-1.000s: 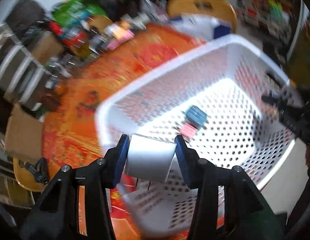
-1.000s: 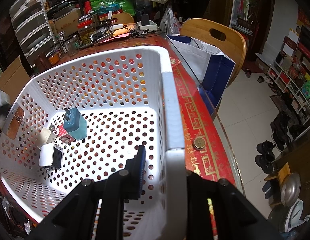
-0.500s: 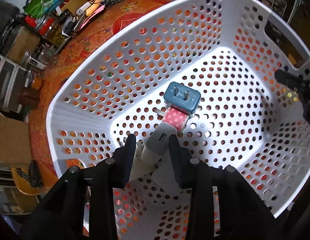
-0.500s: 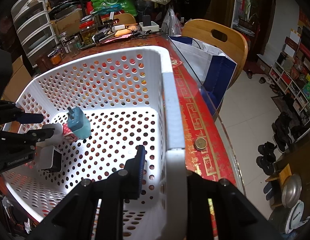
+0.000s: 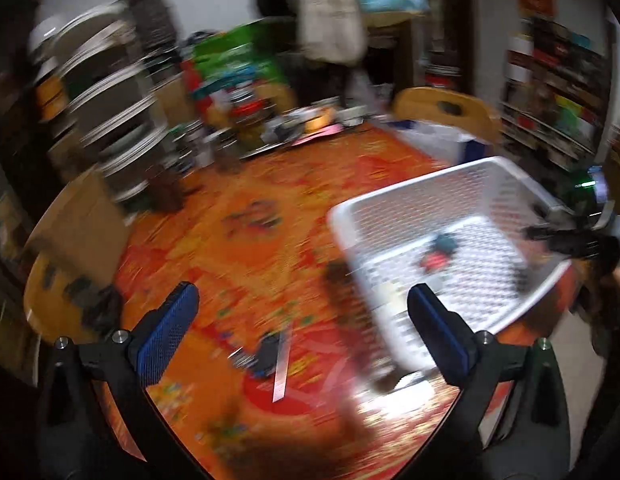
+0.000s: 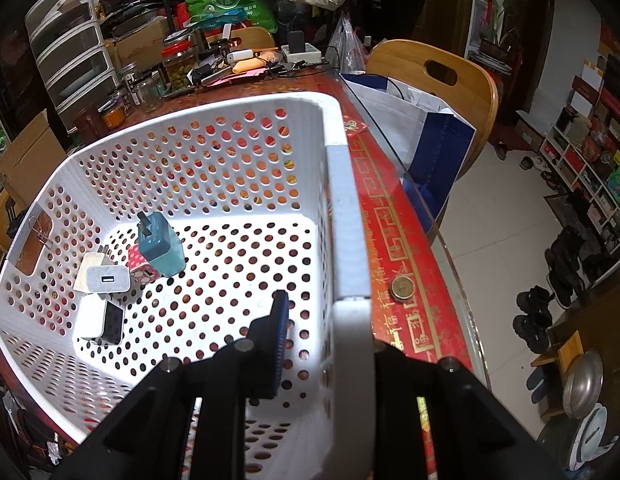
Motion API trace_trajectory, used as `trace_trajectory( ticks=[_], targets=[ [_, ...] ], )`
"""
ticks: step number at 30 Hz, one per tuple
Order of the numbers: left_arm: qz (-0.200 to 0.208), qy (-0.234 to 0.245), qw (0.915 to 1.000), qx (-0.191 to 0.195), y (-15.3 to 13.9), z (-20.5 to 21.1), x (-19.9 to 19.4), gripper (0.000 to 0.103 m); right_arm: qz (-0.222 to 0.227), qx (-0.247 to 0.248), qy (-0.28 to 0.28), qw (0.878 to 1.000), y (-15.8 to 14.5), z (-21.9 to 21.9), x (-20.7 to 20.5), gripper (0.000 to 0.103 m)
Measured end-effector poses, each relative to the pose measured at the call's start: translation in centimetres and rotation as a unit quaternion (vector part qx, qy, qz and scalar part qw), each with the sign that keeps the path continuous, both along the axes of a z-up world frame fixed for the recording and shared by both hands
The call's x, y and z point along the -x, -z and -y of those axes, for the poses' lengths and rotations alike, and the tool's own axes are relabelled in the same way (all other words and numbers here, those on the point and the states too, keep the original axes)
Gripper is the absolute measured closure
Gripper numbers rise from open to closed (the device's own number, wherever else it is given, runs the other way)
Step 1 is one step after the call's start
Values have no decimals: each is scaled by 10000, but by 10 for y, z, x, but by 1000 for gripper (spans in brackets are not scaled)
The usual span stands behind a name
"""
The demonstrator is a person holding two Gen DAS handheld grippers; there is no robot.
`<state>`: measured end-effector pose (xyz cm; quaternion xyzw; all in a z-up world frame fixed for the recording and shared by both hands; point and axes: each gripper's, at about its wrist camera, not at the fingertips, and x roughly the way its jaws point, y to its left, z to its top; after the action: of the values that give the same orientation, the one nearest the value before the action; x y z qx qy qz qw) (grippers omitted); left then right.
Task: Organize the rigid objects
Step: 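Lower the white charger into the basket and open the left gripper, then grasp the black toy car with the left gripper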
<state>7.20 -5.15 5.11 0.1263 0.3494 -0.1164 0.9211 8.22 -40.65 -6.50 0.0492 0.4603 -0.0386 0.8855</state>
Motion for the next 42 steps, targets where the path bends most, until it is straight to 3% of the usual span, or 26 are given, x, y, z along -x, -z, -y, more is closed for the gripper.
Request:
trace_trajectory(
  ticks=[3,8,11,13,15,21,23,25,27,33,42],
  targets=[
    [-510,-484,9975,-1,53,-42,-22,0,0,0,0,10000,0,0,0,83],
    [-1179,-711,9904,-137,131,-66,-59,1,4,-16,12,10000,-1,0,0,83],
    [-1487,-765,9859,1,158,-72,-76,12,6,-26,17,10000,-1,1,0,83],
    [-1624,-763,9838,61,170,-72,-82,27,0,-45,25,10000,-1,2,1,83],
    [-1757,-760,9815,109,180,-71,-89,35,-8,-38,28,10000,-1,2,1,83],
    [-1765,-763,9811,209,181,-66,-97,39,-12,-35,32,10000,-1,2,1,83],
    [-1768,-781,9807,284,180,-67,-99,47,-9,-34,30,10000,-1,2,1,83],
    [-1804,-811,9797,324,177,-69,-101,71,-14,-32,30,10000,-1,2,1,83],
    [-1797,-838,9797,306,177,-68,-101,76,-12,-33,30,10000,-1,2,1,83],
    [-1700,-852,9812,328,170,-67,-98,76,-15,-32,31,10000,-1,2,1,83],
    [-1296,-762,9876,456,126,-67,-81,76,-12,-28,26,10000,0,2,1,83]
  ],
)
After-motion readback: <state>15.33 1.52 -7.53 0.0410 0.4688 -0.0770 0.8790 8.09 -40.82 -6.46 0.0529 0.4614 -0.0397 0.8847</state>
